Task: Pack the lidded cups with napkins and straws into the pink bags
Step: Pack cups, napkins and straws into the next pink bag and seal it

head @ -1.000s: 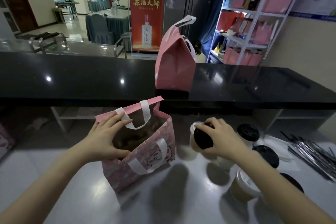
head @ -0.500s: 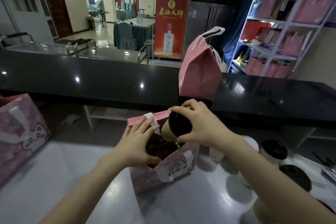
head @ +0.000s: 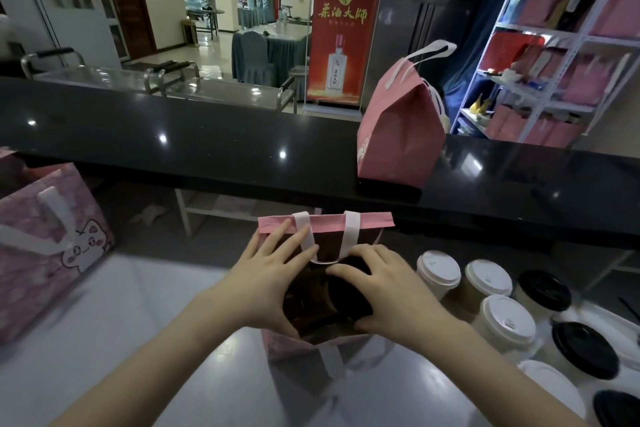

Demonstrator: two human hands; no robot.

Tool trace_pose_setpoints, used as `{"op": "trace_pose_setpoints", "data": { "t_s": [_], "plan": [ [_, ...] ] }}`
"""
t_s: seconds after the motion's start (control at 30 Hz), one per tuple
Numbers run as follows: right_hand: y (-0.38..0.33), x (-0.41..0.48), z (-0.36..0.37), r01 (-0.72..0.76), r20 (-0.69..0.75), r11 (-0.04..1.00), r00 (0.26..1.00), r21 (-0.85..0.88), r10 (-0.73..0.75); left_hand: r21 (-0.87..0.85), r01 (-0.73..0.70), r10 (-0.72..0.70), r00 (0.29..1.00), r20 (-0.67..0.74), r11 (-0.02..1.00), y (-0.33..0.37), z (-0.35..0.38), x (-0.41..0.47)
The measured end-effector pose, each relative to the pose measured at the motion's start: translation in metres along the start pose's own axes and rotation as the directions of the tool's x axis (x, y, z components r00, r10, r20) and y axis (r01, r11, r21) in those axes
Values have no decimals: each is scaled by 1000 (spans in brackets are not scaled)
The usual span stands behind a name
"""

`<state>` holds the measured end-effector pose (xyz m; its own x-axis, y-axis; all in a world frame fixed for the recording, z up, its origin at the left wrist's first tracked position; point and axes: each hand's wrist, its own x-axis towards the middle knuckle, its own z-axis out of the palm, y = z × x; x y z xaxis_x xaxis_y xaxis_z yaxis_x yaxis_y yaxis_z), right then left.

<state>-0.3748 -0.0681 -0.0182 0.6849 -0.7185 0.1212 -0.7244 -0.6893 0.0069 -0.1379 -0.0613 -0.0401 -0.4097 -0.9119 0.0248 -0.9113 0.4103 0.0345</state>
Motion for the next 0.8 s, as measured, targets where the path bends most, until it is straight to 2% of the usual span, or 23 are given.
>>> {"op": "trace_pose_setpoints", "data": {
  "t_s": [0.1,0.27,0.43,0.57,0.67,0.8],
  "plan": [
    [-20,18,16,31,32,999,999,6,-31,18,4,-3,999,-43,1000,6,2,-4],
    [-30,51,49,-41,92,999,995,-35,44,30,23,-21,998,-52,999,6,-3,-7],
    [-36,65,75,-38,72,999,997,-8,38,56,40,-38,999,-35,998,5,-1,-7],
    [-35,64,82,-4,46,998,999,57,2,56,39,-37,999,-34,998,0,0,-10],
    [-32,61,80,-30,78,993,997,118,21,27,30,-29,999,-20,999,-4,-1,-9],
    [-35,57,81,-72,108,992,992,107,61,71,17,-14,999,-40,997,-4,-3,-6]
  ]
}}
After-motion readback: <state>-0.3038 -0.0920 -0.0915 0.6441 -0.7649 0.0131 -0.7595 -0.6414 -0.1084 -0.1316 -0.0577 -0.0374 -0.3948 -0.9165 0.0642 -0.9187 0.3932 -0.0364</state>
